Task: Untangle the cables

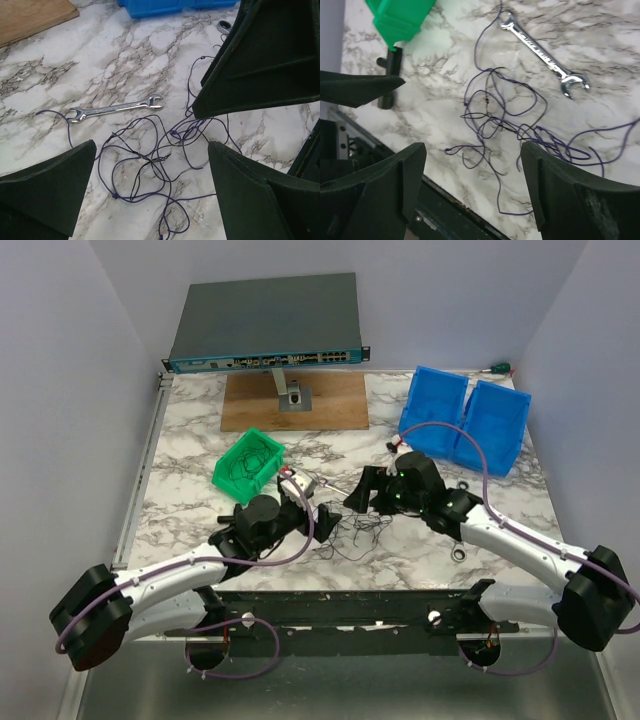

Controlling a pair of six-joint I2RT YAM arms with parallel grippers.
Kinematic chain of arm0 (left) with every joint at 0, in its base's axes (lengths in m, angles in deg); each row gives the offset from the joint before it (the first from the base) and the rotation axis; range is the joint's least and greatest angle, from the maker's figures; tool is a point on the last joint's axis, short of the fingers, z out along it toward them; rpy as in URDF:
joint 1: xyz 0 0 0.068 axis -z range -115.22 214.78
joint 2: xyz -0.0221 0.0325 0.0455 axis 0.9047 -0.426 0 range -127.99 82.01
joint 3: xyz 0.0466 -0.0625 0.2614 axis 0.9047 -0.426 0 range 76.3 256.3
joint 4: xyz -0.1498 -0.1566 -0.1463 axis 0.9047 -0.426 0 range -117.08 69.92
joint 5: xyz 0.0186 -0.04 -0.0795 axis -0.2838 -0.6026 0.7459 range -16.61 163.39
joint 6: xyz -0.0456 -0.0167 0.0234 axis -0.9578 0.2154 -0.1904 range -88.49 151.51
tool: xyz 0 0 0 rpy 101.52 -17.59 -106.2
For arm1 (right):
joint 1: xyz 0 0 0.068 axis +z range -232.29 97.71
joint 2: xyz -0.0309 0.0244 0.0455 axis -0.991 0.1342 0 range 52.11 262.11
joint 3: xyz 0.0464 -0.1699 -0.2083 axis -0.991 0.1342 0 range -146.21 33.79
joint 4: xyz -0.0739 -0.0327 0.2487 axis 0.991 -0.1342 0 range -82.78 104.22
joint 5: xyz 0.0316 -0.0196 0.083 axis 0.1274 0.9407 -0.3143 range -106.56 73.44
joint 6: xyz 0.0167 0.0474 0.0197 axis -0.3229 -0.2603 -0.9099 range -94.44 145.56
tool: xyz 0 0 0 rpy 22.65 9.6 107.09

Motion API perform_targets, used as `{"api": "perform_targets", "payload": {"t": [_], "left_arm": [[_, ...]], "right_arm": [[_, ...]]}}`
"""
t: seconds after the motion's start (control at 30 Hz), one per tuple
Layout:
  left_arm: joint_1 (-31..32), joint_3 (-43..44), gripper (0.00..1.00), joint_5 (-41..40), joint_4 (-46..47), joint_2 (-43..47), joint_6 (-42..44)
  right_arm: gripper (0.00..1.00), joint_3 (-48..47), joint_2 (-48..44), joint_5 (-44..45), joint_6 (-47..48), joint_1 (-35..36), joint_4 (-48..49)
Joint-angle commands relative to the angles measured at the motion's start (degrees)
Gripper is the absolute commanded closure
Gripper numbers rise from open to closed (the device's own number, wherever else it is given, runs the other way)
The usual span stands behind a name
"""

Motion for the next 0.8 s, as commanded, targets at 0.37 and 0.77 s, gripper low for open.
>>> {"api": "perform_targets", "payload": {"t": [0.37,0.77], "left_arm": [[0.19,11.54,0.02,1.73,-12.72,-11.85,-0.24],[0.19,3.59,0.01,-7.02,-7.35,-0.62,-0.86]], "right_arm": [[0.03,0.94,-1.04,30.96,-3.73,-9.05,-16.19],[0.08,-0.13,10.74,27.81,-23.28,-15.15,-13.24]]}}
